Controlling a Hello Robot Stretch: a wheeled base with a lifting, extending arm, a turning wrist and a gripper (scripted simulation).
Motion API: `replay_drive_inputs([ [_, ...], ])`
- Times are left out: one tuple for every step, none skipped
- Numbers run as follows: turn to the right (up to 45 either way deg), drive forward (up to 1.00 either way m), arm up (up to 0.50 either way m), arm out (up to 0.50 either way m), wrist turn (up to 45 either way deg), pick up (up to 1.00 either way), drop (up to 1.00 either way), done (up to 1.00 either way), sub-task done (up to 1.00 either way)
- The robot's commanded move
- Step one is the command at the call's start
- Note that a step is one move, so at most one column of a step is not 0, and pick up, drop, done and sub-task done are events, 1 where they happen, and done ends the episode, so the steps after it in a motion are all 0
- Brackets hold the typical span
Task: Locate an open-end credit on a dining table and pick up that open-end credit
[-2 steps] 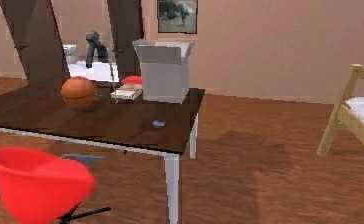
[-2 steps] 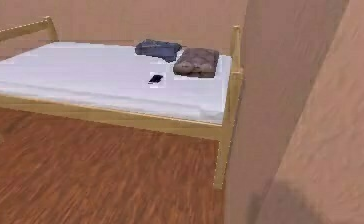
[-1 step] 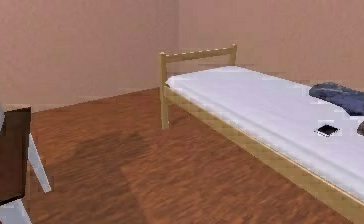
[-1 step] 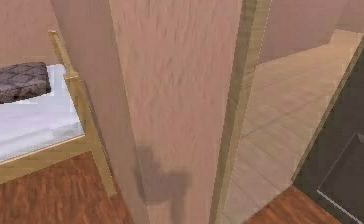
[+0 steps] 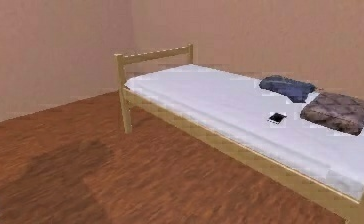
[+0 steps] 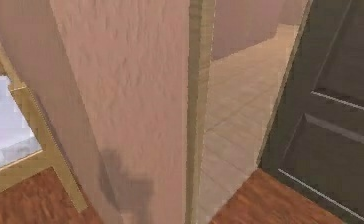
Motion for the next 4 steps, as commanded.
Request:
replay_drive_inputs([
  [0.0,0.1,0.0,0.0,0.0,0.0,0.0,0.0,0.0],
  [-45.0,0.0,0.0,0.0,0.0,0.0,0.0,0.0,0.0],
  [0.0,0.3,0.0,0.0,0.0,0.0,0.0,0.0,0.0],
  [-45.0,0.0,0.0,0.0,0.0,0.0,0.0,0.0,0.0],
])
